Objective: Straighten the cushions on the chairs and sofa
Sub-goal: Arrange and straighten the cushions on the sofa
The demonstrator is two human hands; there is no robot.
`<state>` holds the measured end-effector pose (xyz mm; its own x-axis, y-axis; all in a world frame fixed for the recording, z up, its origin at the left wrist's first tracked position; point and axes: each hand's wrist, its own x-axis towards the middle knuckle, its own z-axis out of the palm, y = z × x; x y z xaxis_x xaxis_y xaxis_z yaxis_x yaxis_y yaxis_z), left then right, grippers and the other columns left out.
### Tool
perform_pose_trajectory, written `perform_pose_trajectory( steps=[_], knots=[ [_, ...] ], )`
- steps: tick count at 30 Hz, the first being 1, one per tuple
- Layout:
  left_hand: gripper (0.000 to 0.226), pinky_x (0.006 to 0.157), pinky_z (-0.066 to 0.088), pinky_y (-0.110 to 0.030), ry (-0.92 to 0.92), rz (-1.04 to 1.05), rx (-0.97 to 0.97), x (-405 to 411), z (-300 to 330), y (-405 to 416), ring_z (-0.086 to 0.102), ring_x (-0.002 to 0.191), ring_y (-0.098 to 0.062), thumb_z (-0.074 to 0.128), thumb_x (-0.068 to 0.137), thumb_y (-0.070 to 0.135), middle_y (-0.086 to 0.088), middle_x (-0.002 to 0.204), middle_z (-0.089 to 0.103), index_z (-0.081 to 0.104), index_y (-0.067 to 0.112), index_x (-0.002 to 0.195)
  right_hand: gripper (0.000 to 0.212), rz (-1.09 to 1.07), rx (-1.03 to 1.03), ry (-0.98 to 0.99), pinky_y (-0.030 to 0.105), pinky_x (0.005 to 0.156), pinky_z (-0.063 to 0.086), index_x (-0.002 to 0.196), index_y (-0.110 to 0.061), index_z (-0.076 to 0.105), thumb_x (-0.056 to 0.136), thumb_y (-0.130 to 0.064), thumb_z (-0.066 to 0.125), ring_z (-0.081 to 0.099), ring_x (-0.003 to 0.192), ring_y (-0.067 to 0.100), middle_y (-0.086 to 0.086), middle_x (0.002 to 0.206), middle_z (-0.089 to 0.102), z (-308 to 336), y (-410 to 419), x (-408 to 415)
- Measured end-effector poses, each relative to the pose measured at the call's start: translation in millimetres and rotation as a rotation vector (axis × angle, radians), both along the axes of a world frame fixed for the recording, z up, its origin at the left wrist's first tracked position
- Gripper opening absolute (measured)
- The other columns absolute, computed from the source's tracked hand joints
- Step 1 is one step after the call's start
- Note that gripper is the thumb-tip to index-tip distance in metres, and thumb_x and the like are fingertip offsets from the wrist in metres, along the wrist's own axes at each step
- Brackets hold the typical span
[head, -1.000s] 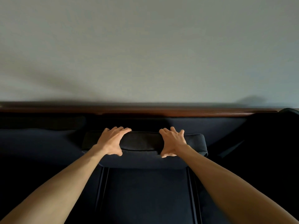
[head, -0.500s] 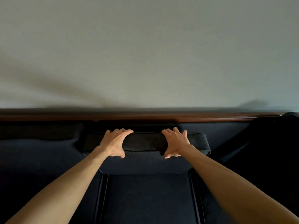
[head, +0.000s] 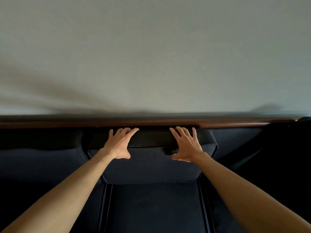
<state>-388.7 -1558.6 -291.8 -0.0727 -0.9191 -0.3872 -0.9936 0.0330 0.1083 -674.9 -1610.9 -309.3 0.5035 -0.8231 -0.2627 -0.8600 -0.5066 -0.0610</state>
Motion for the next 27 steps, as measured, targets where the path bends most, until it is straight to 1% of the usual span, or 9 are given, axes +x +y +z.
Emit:
perform_pose_trajectory(
  steps=[2, 5, 10, 13, 16, 18, 22, 25, 27],
  knots=[
    [0.120, 0.114, 0.010, -0.067, 0.016, -0.005, -0.018, -6.6, -5.5, 3.9, 0.012, 0.148, -0.029, 0.082, 0.066, 0.042, -0.003, 0.159, 0.015, 0.000, 0.038, 0.153, 0.114, 0.013, -0.050, -0.015, 0.065, 0.117, 0.006, 0.158, -0.024, 0.001, 0.072, -0.063, 0.066, 0.013, 0.150, 0.030, 0.004, 0.163, 0.015, -6.0, 4.9, -5.2],
    [0.115, 0.113, 0.000, -0.068, 0.028, -0.015, -0.054, -17.1, -18.9, 9.0, -0.003, 0.149, -0.031, 0.074, 0.073, 0.057, -0.002, 0.162, 0.003, -0.011, 0.042, 0.151, 0.110, 0.002, -0.056, -0.015, 0.065, 0.117, 0.005, 0.158, -0.025, -0.002, 0.077, -0.061, 0.064, 0.012, 0.151, 0.028, 0.001, 0.164, 0.017, -10.9, 7.1, -5.6],
    [0.111, 0.113, -0.003, -0.066, 0.048, 0.001, -0.030, -17.4, -21.3, 2.0, -0.010, 0.150, -0.030, 0.070, 0.080, 0.055, 0.002, 0.164, -0.005, -0.015, 0.043, 0.150, 0.110, -0.034, 0.024, 0.007, 0.065, 0.117, 0.001, 0.157, -0.028, -0.005, 0.079, -0.062, 0.064, 0.004, 0.153, 0.027, -0.003, 0.165, 0.011, -5.8, -4.8, -0.8],
    [0.111, 0.115, -0.002, -0.064, 0.026, 0.005, -0.038, -20.2, -21.8, 6.2, -0.015, 0.149, -0.029, 0.070, 0.081, 0.053, 0.001, 0.164, -0.011, -0.016, 0.041, 0.150, 0.110, -0.031, 0.012, 0.011, 0.066, 0.116, -0.001, 0.157, -0.025, -0.008, 0.081, -0.062, 0.063, 0.000, 0.153, 0.027, -0.001, 0.166, 0.007, -9.7, -0.9, -1.4],
    [0.112, 0.117, 0.001, -0.061, 0.013, 0.030, -0.022, -25.9, -18.1, 8.4, -0.015, 0.149, -0.028, 0.071, 0.082, 0.047, -0.001, 0.163, -0.013, -0.015, 0.037, 0.151, 0.110, -0.021, 0.014, 0.035, 0.066, 0.115, -0.001, 0.157, -0.022, -0.010, 0.083, -0.059, 0.063, -0.005, 0.153, 0.028, 0.002, 0.167, 0.001, -9.6, 0.9, -1.8],
    [0.111, 0.118, 0.004, -0.057, -0.003, 0.052, -0.009, -32.8, -13.3, 10.3, -0.012, 0.150, -0.027, 0.073, 0.083, 0.041, -0.003, 0.164, -0.011, -0.012, 0.033, 0.153, 0.110, -0.018, 0.024, 0.052, 0.065, 0.116, 0.000, 0.157, -0.019, -0.010, 0.084, -0.057, 0.063, -0.007, 0.153, 0.028, 0.004, 0.167, -0.002, -6.6, 3.4, -3.1],
    [0.100, 0.120, 0.012, -0.052, 0.005, 0.086, -0.010, -51.4, -3.4, 16.6, -0.004, 0.151, -0.026, 0.071, 0.087, 0.028, -0.006, 0.164, -0.003, -0.002, 0.027, 0.156, 0.108, 0.007, 0.068, 0.044, 0.064, 0.116, 0.002, 0.157, -0.016, -0.008, 0.086, -0.051, 0.066, -0.009, 0.153, 0.028, 0.008, 0.166, -0.005, 3.0, 11.1, -12.3],
    [0.089, 0.120, 0.014, -0.050, 0.039, 0.121, 0.004, -72.7, 9.7, 21.6, 0.000, 0.151, -0.025, 0.066, 0.090, 0.028, -0.007, 0.164, 0.002, 0.007, 0.024, 0.156, 0.103, 0.027, 0.092, 0.016, 0.063, 0.117, 0.004, 0.158, -0.017, -0.002, 0.087, -0.049, 0.066, -0.006, 0.153, 0.028, 0.008, 0.166, -0.002, 19.8, 12.6, -28.0],
    [0.084, 0.120, 0.018, -0.049, 0.074, 0.142, -0.009, -94.2, 22.5, 22.6, 0.005, 0.151, -0.025, 0.066, 0.091, 0.027, -0.008, 0.163, 0.010, 0.013, 0.022, 0.155, 0.094, 0.016, 0.104, -0.022, 0.061, 0.118, 0.007, 0.158, -0.016, 0.007, 0.089, -0.047, 0.063, -0.002, 0.153, 0.027, 0.008, 0.166, 0.004, 36.4, 11.2, -42.4]
  ],
)
